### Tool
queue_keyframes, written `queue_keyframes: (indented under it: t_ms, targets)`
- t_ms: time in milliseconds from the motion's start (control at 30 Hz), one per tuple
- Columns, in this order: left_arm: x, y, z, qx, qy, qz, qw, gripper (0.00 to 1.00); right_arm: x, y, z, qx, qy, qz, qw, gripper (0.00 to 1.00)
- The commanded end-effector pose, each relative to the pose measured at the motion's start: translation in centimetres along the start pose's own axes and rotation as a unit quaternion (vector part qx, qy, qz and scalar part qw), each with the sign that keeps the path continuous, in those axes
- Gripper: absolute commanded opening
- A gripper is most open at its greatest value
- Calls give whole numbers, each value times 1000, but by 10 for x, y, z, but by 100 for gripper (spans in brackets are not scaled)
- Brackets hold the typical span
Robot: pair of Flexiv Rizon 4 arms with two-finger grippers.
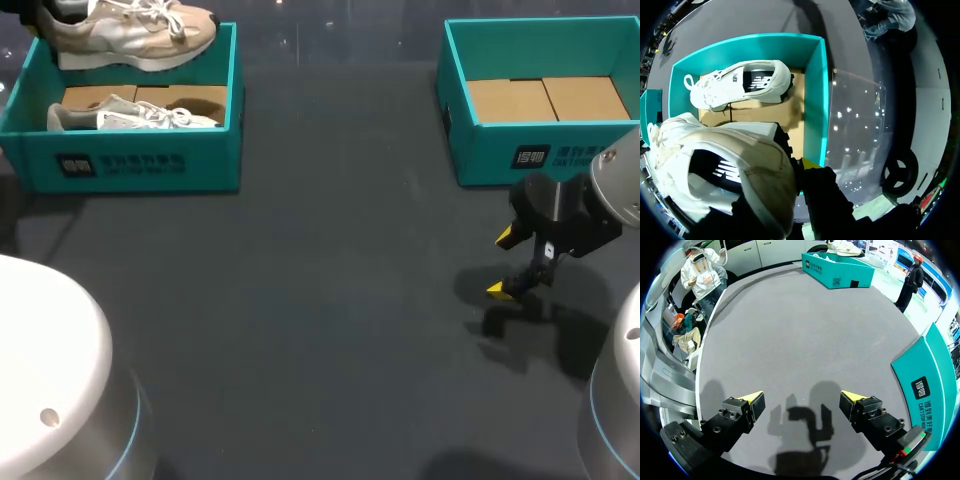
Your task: Take the shoe out of the shoebox, open the shoe tongue, remove and reinsert the insole, then place the shoe into the shoebox
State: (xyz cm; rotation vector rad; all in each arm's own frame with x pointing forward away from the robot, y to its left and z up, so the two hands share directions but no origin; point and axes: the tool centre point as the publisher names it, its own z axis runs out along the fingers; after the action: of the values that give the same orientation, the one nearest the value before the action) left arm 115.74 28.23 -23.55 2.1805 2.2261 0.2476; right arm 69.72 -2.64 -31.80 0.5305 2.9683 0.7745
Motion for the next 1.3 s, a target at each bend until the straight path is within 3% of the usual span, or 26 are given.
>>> queue_keyframes:
  t_ms: [33,367,1300]
  targets:
    - [-5,6,15,9,13,-10,1000,0,2,0,0,1,-1,0,1000,100]
    - [2,8,47,30,31,-22,999,0,2,0,0,1,-1,0,1000,100]
    - [-6,18,102,67,53,-22,996,0,2,0,0,1,-1,0,1000,100]
